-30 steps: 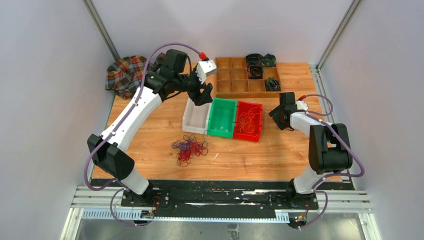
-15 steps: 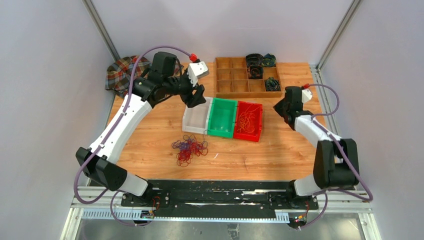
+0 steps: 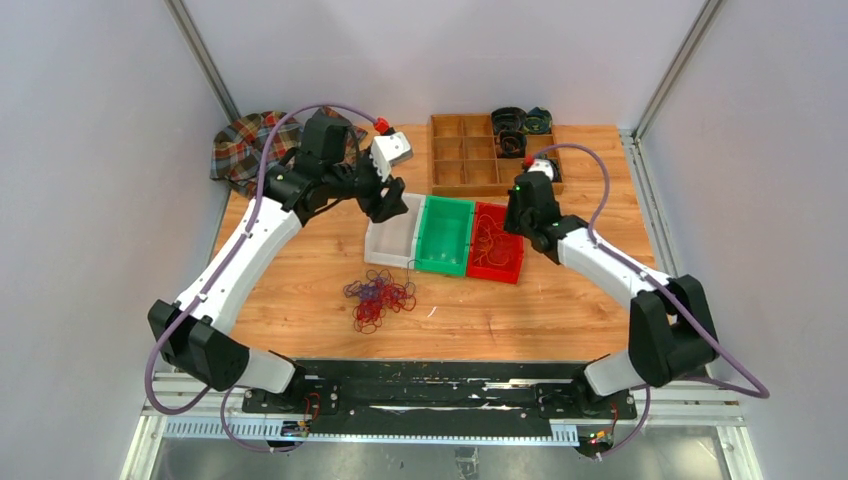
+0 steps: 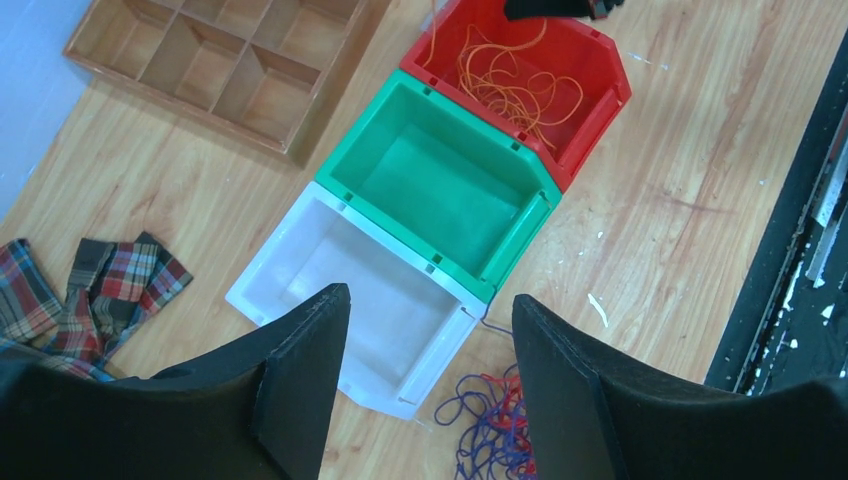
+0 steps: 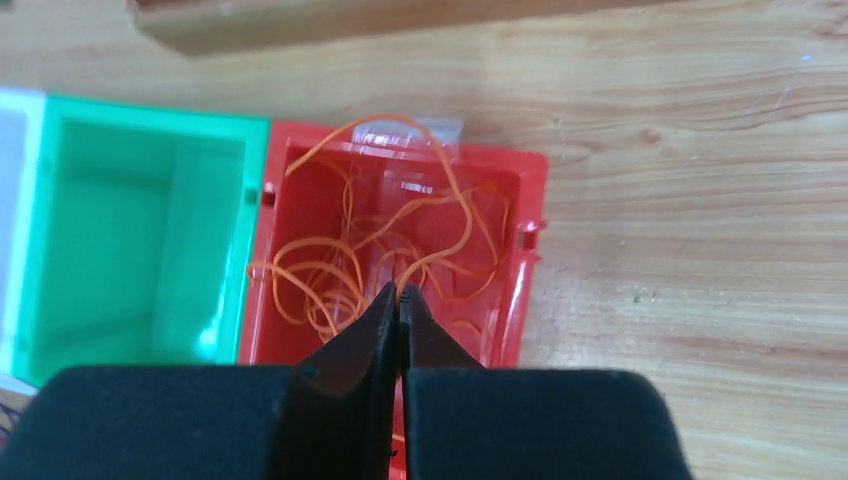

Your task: Untangle the cables

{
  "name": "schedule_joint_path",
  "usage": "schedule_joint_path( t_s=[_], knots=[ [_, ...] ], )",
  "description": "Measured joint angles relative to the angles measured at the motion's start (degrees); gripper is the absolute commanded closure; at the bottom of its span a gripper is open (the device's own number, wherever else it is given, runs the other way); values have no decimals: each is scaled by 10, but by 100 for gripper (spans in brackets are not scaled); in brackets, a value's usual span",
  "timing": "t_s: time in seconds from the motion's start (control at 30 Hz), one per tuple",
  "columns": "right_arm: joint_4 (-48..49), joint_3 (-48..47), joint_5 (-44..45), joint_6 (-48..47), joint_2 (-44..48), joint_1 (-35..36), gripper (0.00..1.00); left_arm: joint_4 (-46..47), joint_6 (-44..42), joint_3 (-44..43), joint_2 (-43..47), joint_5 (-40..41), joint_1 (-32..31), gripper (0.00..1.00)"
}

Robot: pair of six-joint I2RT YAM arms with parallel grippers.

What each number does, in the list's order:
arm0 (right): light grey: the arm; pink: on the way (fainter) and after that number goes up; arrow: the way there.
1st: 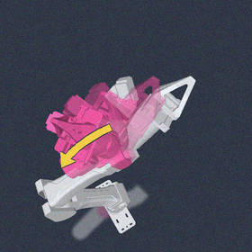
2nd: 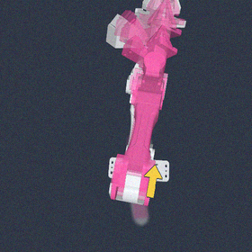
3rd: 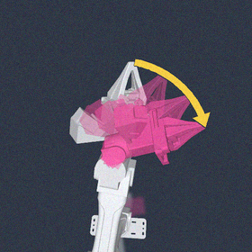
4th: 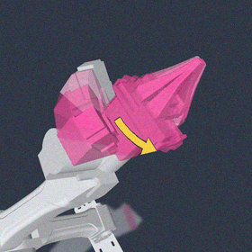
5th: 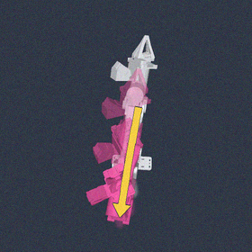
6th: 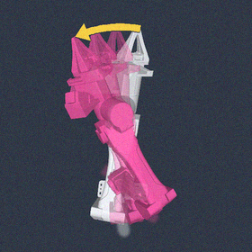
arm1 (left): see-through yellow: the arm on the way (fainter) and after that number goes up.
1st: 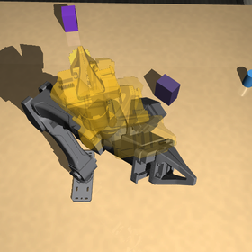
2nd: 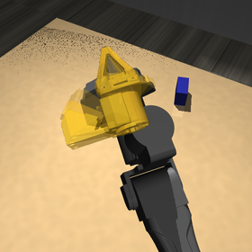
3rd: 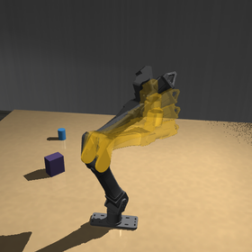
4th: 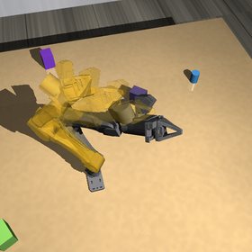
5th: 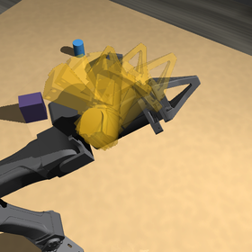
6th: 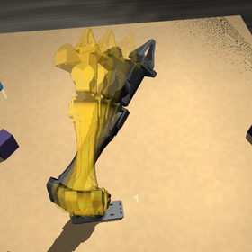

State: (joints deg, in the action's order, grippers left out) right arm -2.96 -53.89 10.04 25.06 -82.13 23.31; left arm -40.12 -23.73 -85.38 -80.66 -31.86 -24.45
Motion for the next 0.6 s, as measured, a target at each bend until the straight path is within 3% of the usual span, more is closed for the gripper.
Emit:
schedule_joint_path(
  t_s=[0.3, 0.6],
  knots=[
    [-89, -92, 37, -70, -104, 85, 99, 16, -1, 22, 16, -2, 9, 37],
    [-136, -133, 65, -67, -184, 88, 96, 23, -5, 38, 26, -12, 18, 38]
  ],
)
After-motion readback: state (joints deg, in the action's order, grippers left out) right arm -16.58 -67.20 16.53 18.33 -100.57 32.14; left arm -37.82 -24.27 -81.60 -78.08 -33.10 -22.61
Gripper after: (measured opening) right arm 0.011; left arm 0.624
